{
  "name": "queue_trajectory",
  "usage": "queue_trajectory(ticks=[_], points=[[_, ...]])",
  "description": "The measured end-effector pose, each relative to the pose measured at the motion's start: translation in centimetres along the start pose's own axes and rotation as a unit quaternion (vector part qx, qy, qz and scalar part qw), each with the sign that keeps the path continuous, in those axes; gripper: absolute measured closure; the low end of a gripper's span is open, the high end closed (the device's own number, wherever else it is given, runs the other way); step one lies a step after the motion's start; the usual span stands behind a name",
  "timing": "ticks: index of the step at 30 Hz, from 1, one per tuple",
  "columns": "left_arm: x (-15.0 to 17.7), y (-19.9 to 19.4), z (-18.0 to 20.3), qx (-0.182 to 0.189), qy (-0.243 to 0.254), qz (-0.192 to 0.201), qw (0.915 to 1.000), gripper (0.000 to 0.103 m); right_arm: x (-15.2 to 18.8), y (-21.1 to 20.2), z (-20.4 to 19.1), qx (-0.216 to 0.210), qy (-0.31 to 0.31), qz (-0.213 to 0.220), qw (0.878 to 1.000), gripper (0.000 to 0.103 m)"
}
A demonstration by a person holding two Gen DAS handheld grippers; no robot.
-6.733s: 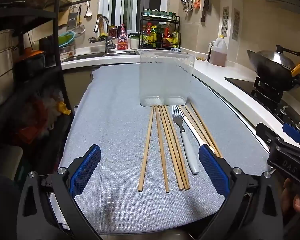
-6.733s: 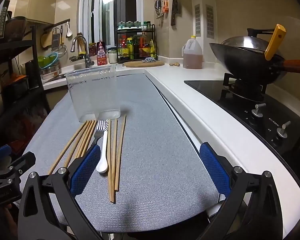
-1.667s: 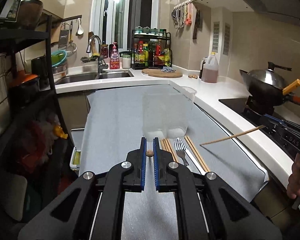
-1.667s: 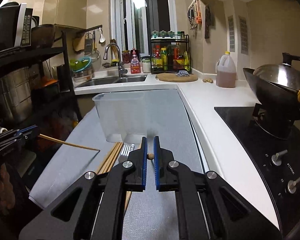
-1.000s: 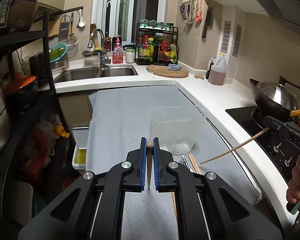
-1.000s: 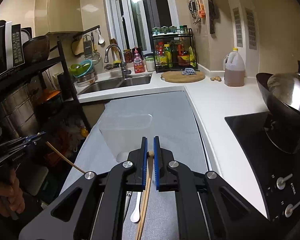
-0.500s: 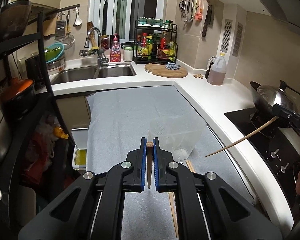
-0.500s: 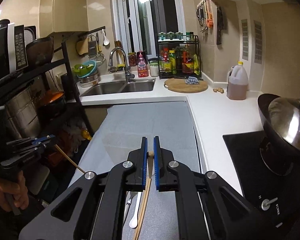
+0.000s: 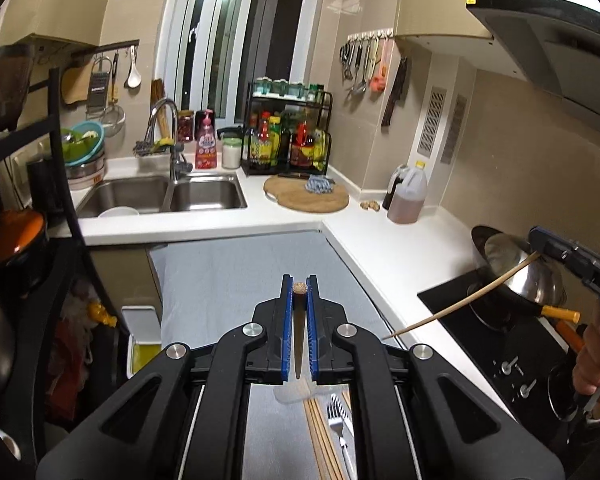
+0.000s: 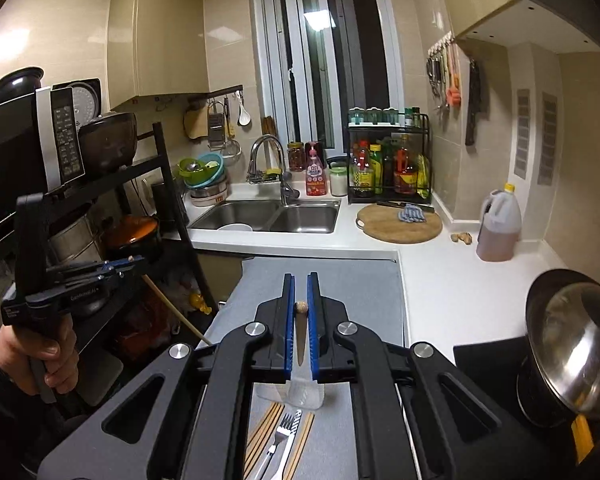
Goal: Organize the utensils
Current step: 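Lift the left tool's chopstick toward the clear container while the right tool carries its chopstick there, then drop the left tool's chopstick into the container while the right tool releases its chopstick inside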
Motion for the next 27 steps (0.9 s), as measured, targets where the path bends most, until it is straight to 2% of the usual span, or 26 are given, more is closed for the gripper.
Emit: queue_trajectory(ticks=[4, 11, 13, 20, 23, 24, 25, 26, 27], points=[[-1.1, 2.1, 0.5, -0.001, 0.005, -0.007, 1.0000, 0.097, 0.6, 4.2, -0.4, -0.023, 0.007, -0.030, 0.999, 0.097], [1.6, 9.3, -0.3, -0.006, 0.001, -0.087, 0.9962, 0.097, 5.4, 12.2, 0.4, -0.029, 0.035, -0.105, 0.993, 0.097], [3.0, 11.3, -0.3, -0.006, 0.002, -0.113, 0.9936, 0.097, 6.5, 13.6, 0.4, -0.031, 0.041, -0.119, 0.992, 0.097], [5.7, 14.5, -1.0, -0.017, -0.003, -0.155, 0.9878, 0.097, 10.4, 17.5, 0.8, -0.032, 0.063, -0.160, 0.984, 0.096], [6.3, 15.1, -0.8, -0.019, 0.005, -0.167, 0.9858, 0.095, 11.3, 18.3, 0.8, -0.034, 0.073, -0.170, 0.982, 0.090], [6.4, 15.1, -0.8, -0.021, 0.007, -0.169, 0.9854, 0.084, 11.5, 18.3, 1.0, -0.030, 0.074, -0.174, 0.982, 0.085], [6.2, 14.9, -0.8, -0.027, 0.010, -0.164, 0.9861, 0.060, 11.7, 18.2, 1.3, -0.021, 0.077, -0.175, 0.981, 0.069], [5.8, 14.6, -0.7, -0.031, 0.013, -0.154, 0.9875, 0.051, 11.6, 17.9, 1.6, -0.011, 0.079, -0.172, 0.982, 0.061], [5.3, 14.1, -0.6, -0.033, 0.018, -0.142, 0.9892, 0.046, 11.4, 17.6, 1.9, -0.002, 0.076, -0.169, 0.983, 0.055]])
Point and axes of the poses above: each gripper's, at about its wrist camera, not at the fingertips, and y roughly the way its jaws point, z to its right, x to its underside, the point moved 10 cm from there along y, roughly the way its jaws point, and after that the axes turned 6 degrees about -y, right-handed, at the moved point
